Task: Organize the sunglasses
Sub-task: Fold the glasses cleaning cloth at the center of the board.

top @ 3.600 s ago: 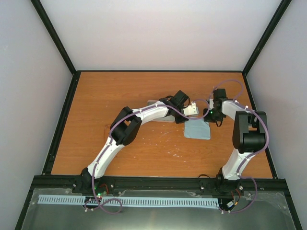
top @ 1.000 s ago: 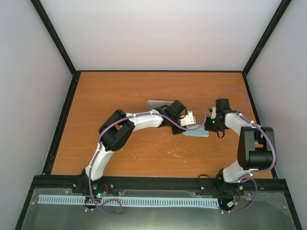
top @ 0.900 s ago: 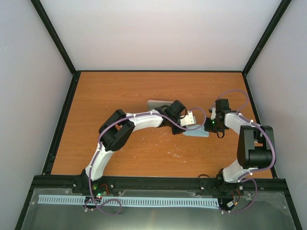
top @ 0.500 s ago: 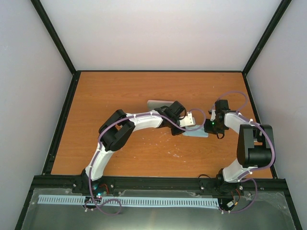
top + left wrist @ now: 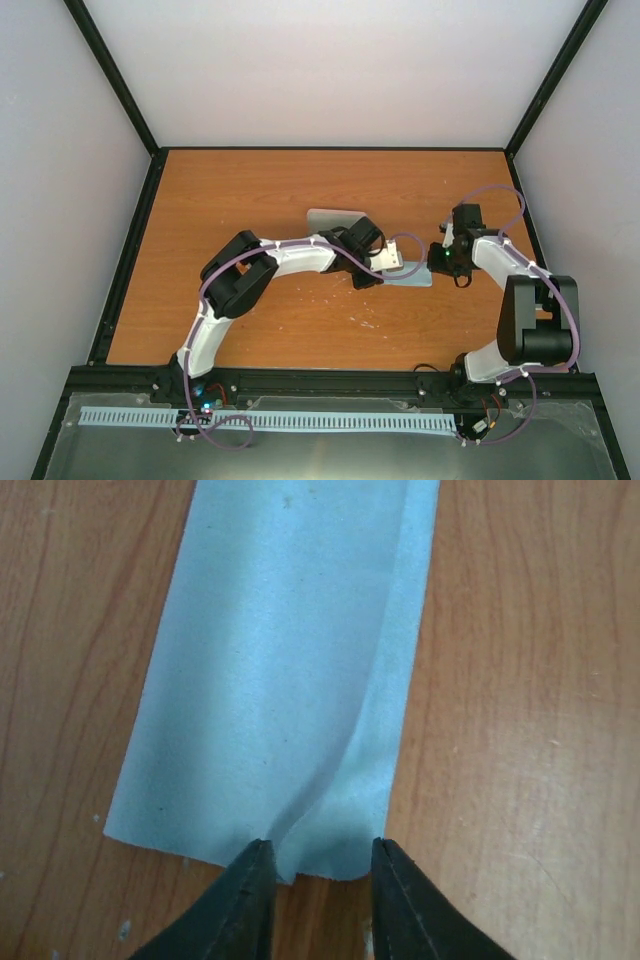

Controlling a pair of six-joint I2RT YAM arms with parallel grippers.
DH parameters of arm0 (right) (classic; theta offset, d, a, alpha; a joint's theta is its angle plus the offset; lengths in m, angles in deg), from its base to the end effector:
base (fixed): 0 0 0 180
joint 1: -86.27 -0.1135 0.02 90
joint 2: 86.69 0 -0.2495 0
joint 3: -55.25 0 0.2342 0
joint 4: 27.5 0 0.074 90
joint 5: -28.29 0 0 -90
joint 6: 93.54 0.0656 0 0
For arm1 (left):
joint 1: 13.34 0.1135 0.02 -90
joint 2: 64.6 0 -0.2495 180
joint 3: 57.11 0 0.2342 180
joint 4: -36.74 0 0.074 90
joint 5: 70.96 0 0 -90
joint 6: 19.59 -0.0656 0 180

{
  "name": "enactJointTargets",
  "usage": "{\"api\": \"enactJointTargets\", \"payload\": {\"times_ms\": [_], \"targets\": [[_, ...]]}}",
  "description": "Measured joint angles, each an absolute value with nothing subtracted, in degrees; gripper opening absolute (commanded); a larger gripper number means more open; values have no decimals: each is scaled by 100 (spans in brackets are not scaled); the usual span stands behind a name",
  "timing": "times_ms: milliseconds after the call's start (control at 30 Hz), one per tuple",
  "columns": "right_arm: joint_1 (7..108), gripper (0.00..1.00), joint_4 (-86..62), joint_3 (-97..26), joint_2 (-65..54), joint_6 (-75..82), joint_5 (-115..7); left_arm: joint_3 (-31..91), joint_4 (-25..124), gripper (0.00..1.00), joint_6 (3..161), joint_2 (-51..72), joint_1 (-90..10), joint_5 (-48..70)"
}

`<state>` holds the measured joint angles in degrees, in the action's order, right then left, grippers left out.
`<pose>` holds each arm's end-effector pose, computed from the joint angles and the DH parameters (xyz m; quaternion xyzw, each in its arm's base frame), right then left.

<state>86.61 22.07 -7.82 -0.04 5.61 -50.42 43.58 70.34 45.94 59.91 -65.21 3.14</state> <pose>0.2602 0.0113 0.1365 0.0671 0.9822 0.1082 0.1379 0.2634 -0.3646 0.1090 0.6180 0.7234 -0.1948 0.2385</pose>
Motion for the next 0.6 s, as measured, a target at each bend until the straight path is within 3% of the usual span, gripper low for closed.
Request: {"api": "enactJointTargets", "payload": {"times_ms": [167, 333, 400, 533, 600], "targets": [[8661, 40, 2178, -955, -214, 749, -5090, 4124, 6938, 60, 4679, 5742, -6552, 347], [8661, 41, 2126, -1084, -129, 834, -5186, 3785, 6766, 68, 4767, 5326, -6554, 391], [8661, 41, 2095, -1169, 42, 834, -5202, 3681, 6737, 62, 4826, 5154, -6548, 380], [8661, 39, 2060, -1311, 473, 810, -5206, 3775, 6696, 30, 5055, 5007, -6395, 181], [8661, 39, 2054, -1359, 647, 786, -5204, 4054, 6757, 23, 5162, 5121, -6246, 43]]}}
